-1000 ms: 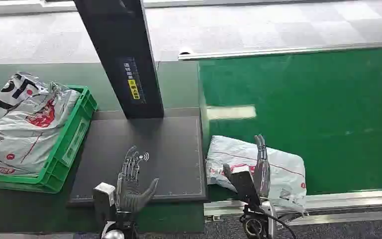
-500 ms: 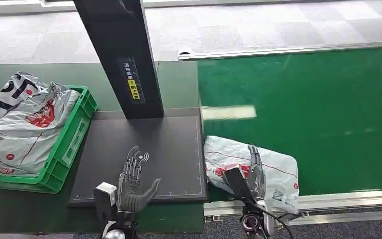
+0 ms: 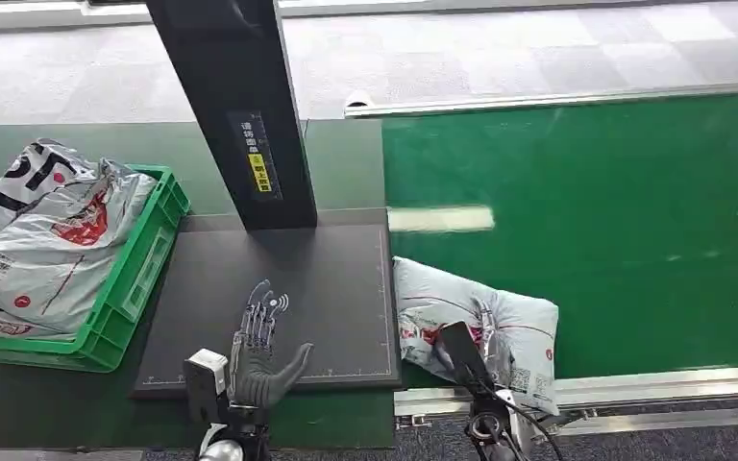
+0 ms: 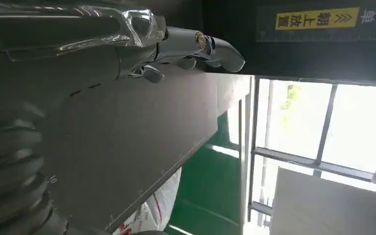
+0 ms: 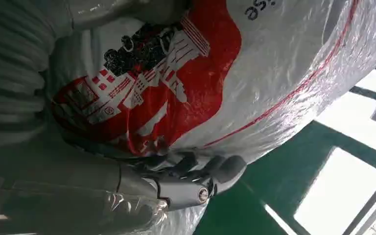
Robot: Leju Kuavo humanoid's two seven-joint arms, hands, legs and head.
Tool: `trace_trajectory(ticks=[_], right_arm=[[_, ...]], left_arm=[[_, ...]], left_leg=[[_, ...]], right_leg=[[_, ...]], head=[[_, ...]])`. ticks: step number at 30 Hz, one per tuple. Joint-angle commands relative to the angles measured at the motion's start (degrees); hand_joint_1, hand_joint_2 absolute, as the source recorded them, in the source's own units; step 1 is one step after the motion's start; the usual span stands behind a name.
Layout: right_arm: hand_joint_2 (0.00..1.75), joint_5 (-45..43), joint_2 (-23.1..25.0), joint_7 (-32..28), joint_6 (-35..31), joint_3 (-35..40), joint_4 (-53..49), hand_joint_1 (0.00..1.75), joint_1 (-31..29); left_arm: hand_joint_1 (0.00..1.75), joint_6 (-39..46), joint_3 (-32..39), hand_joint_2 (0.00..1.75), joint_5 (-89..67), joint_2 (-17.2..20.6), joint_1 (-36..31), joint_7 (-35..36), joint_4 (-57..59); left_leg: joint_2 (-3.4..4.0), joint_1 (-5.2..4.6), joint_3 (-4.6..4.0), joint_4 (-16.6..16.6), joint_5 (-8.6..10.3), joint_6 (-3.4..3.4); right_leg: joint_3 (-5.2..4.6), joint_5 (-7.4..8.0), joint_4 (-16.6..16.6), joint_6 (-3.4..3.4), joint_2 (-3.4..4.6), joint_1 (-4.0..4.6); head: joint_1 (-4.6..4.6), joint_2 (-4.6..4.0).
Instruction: Moved the parcel from conveyor to table for the left to box.
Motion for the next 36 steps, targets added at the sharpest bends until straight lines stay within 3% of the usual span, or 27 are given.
trace_trajectory(ticks=[1,8,10,11,12,14,19,25,30,33,36], right_arm=[[1.75,-2.9,-0.2,-3.3,2.8,-5.3,3.4,1.75,-0.8],[1.75,-4.8,0.9,-6.6,4.2,-5.5,-1.6,1.75,-1.1],[1.75,-6.7,1.6,-9.8,4.6,-4.9,-7.5,1.75,0.3],[1.75,-6.8,1.7,-8.6,4.8,-4.0,-9.7,1.75,0.9],[1.75,-7.6,2.3,-11.9,1.7,-3.1,-17.0,1.75,3.0],[1.75,-7.7,1.9,-6.2,2.5,0.1,-25.7,1.75,5.7],[1.75,-5.2,0.1,-7.4,-4.4,5.3,-48.9,1.75,11.7],[1.75,-4.2,-2.7,-7.0,-6.3,9.0,-61.3,1.75,12.2],[1.75,-5.6,-4.7,-6.9,-2.1,14.2,-63.0,1.75,11.1],[1.75,-7.4,-3.7,-6.3,2.1,16.7,-55.1,1.75,6.5],[1.75,-8.7,-1.7,-5.9,7.0,17.8,-41.1,1.75,0.5]], left_arm=[[0.0,-0.5,-0.7,1.75,0.2,0.6,-1.4,0.1,3.6],[0.0,-0.5,-0.5,1.75,0.0,0.5,-2.3,-0.2,4.0],[0.0,0.0,-0.3,1.75,-0.2,0.5,-2.3,-0.5,3.4],[0.0,-0.1,-0.2,1.75,-0.2,0.6,-2.2,-0.5,3.0],[0.0,0.5,0.3,1.75,-0.5,0.5,-2.0,-1.0,2.1],[0.0,0.5,0.4,1.75,-0.6,0.6,-1.5,-0.6,0.5],[0.0,1.6,1.9,1.75,-1.8,0.9,-0.1,-0.8,-3.1],[0.0,2.2,4.0,1.75,-3.2,1.2,0.0,-1.5,-6.1],[0.0,3.0,6.3,1.75,-3.9,1.7,-0.3,-2.3,-8.5],[0.0,3.4,7.9,1.75,-3.7,2.4,-2.0,-2.6,-8.4],[0.0,4.4,9.6,1.75,-3.3,2.6,-4.0,-2.8,-7.5]], left_leg=[[-0.08,0.02,0.04,0.0,0.07,0.0],[-0.08,0.07,-0.01,0.0,0.12,-0.01],[-0.05,0.02,0.09,0.0,0.06,0.02],[-0.06,0.06,-0.01,0.0,0.1,0.01],[-0.02,0.01,0.07,0.0,0.05,0.02],[-0.01,0.06,-0.04,0.0,0.08,0.01],[-0.15,0.08,-0.33,0.1,0.02,0.01],[-0.06,0.03,-0.44,0.1,0.02,0.01],[-0.02,0.03,-0.44,0.1,0.05,0.03],[0.2,0.09,-0.38,0.0,0.06,0.02],[0.18,0.05,-0.31,0.0,0.09,0.01]], right_leg=[[0.08,0.05,-0.1,-0.08,-0.17,0.04],[0.09,0.1,-0.1,-0.14,-0.22,0.1],[0.18,0.04,0.0,-0.06,-0.12,0.03],[0.11,0.08,-0.1,-0.11,-0.19,0.09],[0.15,0.03,0.0,-0.06,-0.1,0.03],[0.08,0.08,-0.1,-0.12,-0.15,0.09],[-0.1,0.0,0.1,-0.18,-0.37,0.12],[-0.29,0.0,0.1,-0.12,-0.28,0.06],[-0.32,0.05,0.0,-0.07,-0.21,0.06],[-0.3,0.13,0.0,-0.13,-0.04,0.12],[-0.24,0.13,0.0,-0.09,-0.01,0.08]], head=[[-0.02,0.0],[-0.02,0.0],[-0.02,0.0],[0.0,0.0],[-0.02,0.0],[-0.02,0.0],[-0.04,0.0],[-0.02,0.0],[0.0,0.0],[-0.02,0.0],[-0.02,0.0]])
